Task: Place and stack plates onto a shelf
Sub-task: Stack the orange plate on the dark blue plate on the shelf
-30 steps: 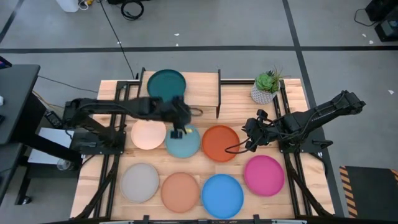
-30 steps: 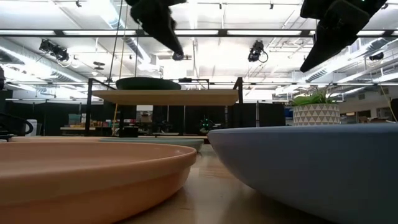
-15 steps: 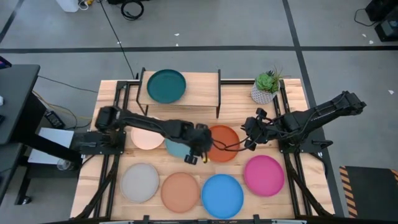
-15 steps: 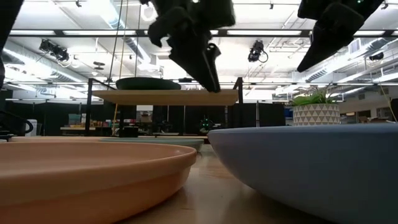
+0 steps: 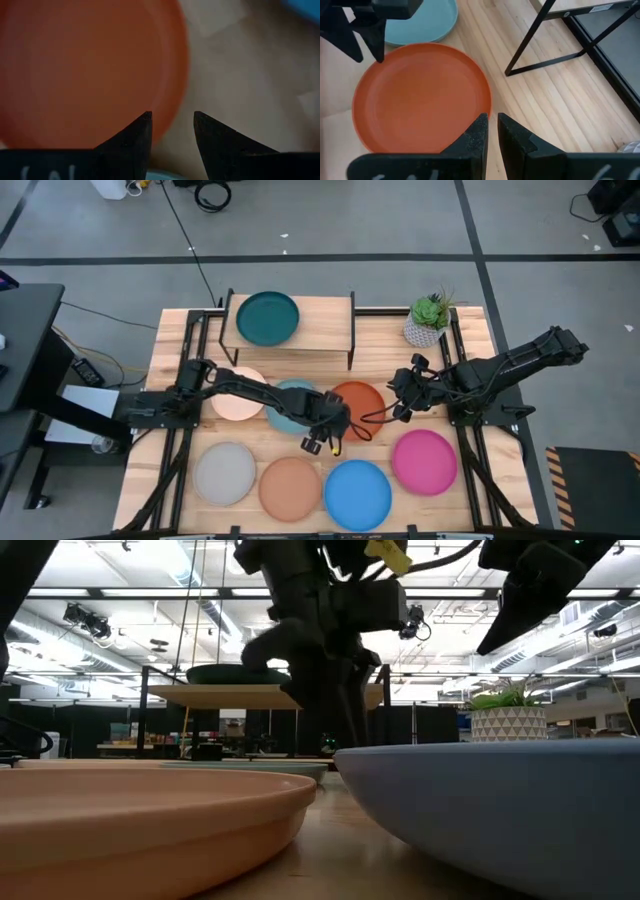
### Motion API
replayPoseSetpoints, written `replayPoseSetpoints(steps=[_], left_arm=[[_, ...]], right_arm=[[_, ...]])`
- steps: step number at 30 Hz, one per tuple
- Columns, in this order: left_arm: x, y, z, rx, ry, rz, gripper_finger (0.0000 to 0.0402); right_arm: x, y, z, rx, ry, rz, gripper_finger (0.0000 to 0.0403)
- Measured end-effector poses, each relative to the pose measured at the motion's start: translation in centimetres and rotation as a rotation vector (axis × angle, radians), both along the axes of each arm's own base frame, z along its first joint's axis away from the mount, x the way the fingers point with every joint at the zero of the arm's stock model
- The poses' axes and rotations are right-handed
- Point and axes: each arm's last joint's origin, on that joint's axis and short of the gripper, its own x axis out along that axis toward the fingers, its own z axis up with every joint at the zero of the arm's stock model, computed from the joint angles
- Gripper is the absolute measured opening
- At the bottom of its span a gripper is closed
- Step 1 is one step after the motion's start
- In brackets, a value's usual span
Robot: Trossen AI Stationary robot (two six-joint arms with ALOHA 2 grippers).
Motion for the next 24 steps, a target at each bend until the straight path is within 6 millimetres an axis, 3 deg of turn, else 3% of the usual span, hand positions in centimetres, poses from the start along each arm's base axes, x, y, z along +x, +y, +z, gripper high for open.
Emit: replayPoseSetpoints(steps=[5, 12, 24], left_arm=[[0.1, 0.0, -0.1, 0.037, -0.008, -0.040, 0.0153], [0.4, -0.3, -2.1, 0.062, 0.044, -0.084, 0.0146], [0.3, -0.4, -2.7, 0.119, 0.058, -0.096, 0.0053]], right_arm=[[0.0, 0.0, 0.0, 0.000, 0.000, 0.000, 0.0049], [0.0, 0.0, 0.0, -0.001, -0.001, 0.003, 0.0049], [0.0, 0.0, 0.0, -0.001, -0.001, 0.003, 0.0049]])
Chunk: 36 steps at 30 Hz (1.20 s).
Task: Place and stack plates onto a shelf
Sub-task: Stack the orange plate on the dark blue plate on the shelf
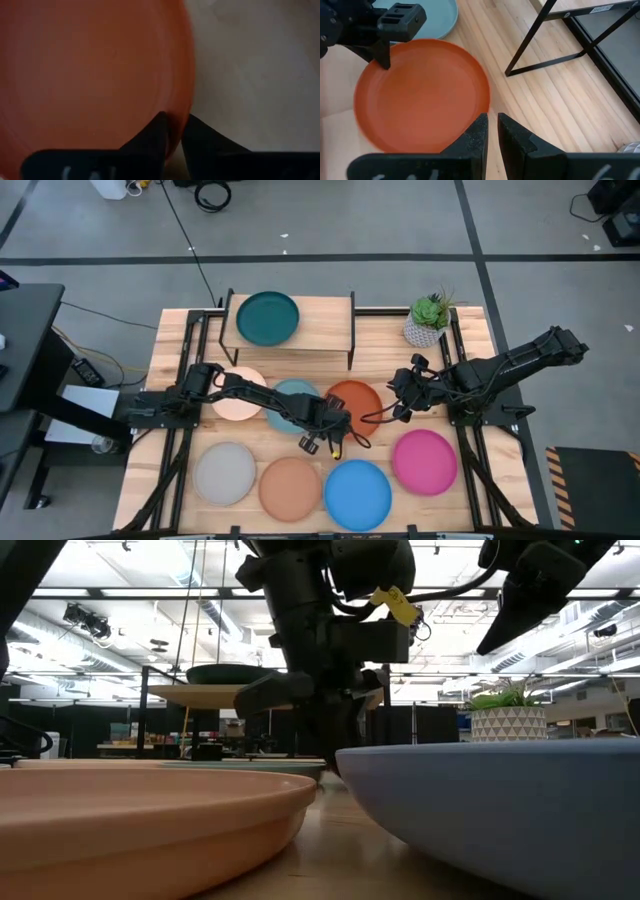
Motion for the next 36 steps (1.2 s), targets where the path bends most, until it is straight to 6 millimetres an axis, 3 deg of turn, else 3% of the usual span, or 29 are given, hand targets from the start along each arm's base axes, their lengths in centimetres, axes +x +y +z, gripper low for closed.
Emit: replayPoseSetpoints(steps=[8, 14, 24, 31, 36], left_arm=[[-0.1, -0.3, 0.1, 0.072, 0.001, -0.035, 0.0019], [0.0, -1.8, 1.5, 0.094, 0.004, -0.072, 0.0017], [-0.8, -3.9, 5.9, 0.065, 0.057, -0.018, 0.0016], [-3.5, -3.9, 10.8, 0.015, 0.012, 0.123, 0.0015], [-5.9, -3.7, 14.9, 0.071, -0.092, 0.197, 0.0015]], right_arm=[[0.0, 0.0, 0.0, 0.000, 0.000, 0.000, 0.0049], [-0.1, 0.0, -0.1, -0.005, 0.012, 0.002, 0.0049], [-0.2, -0.1, -0.2, -0.011, 0.029, -0.006, 0.0049], [-0.5, -0.2, -0.1, -0.037, 0.030, -0.024, 0.0049], [-0.5, -0.2, 0.0, -0.037, 0.026, -0.024, 0.0049]])
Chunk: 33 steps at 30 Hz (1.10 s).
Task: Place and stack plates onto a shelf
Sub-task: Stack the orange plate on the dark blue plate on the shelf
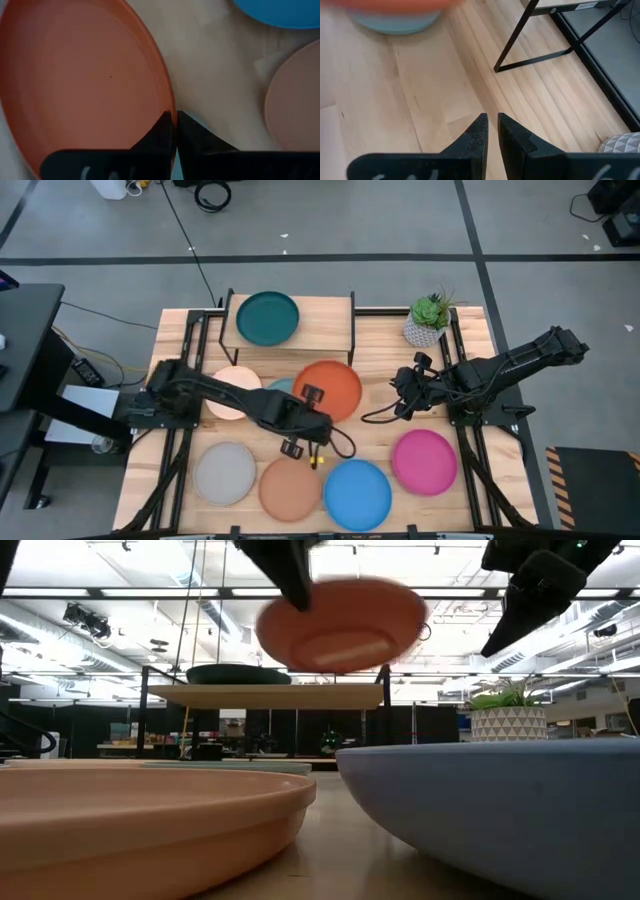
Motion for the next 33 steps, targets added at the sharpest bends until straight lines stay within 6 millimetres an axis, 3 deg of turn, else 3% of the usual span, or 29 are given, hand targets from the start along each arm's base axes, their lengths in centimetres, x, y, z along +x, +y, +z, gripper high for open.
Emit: replayPoseSetpoints(steps=[8, 15, 21, 24, 33], left_arm=[[-4.1, 3.2, 5.3, 0.056, -0.106, 0.195, 0.0015], [-6.2, 8.0, 7.5, 0.077, -0.109, 0.364, 0.0015], [-6.4, 11.7, 7.3, 0.099, -0.051, 0.431, 0.0015], [-6.5, 13.4, 6.1, 0.105, -0.001, 0.457, 0.0015], [-9.8, 18.3, 4.2, 0.053, 0.021, 0.566, 0.0015]], right_arm=[[0.1, 0.0, 0.0, 0.002, -0.007, 0.001, 0.0049], [0.1, 0.1, 0.1, 0.003, -0.015, 0.006, 0.0049], [0.2, 0.1, 0.1, 0.009, -0.016, 0.012, 0.0050], [0.2, 0.2, 0.1, 0.008, -0.015, 0.017, 0.0050], [0.1, 0.5, 0.1, 0.009, -0.024, 0.031, 0.0050]])
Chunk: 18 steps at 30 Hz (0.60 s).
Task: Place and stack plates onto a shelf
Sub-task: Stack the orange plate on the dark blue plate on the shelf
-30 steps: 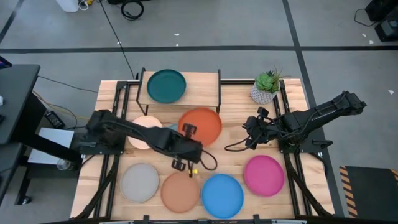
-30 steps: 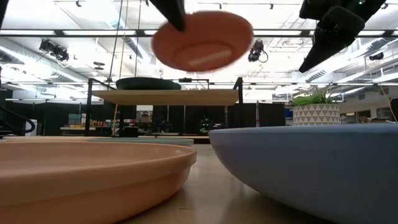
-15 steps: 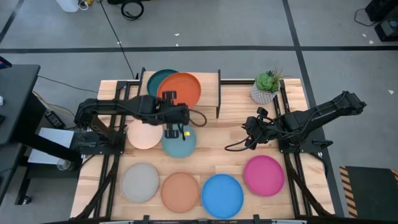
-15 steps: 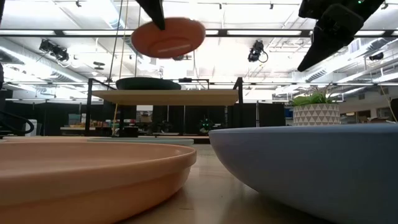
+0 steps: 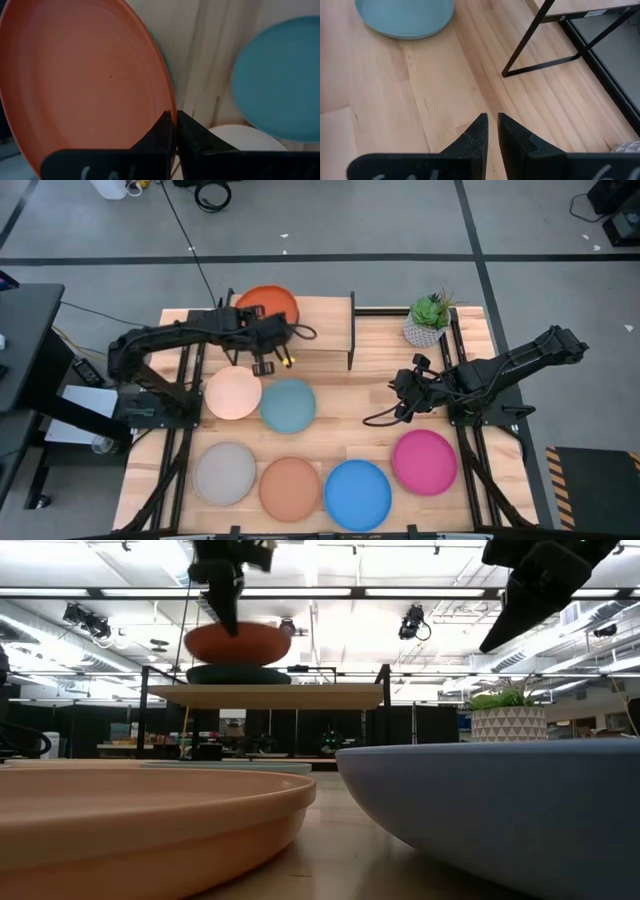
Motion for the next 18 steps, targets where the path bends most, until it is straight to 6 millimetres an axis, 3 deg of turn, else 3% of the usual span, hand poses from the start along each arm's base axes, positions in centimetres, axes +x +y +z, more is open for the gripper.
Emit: replayPoseSetpoints(steps=[6, 18], left_arm=[[-0.9, 1.8, -1.4, 0.016, -0.028, 0.004, 0.0015], [-0.5, 2.7, -3.1, -0.015, -0.041, -0.031, 0.0022]], right_arm=[[0.1, 0.0, 0.1, 0.004, -0.016, 0.000, 0.0050], [0.1, 0.0, 0.1, 0.002, -0.013, 0.001, 0.0049]])
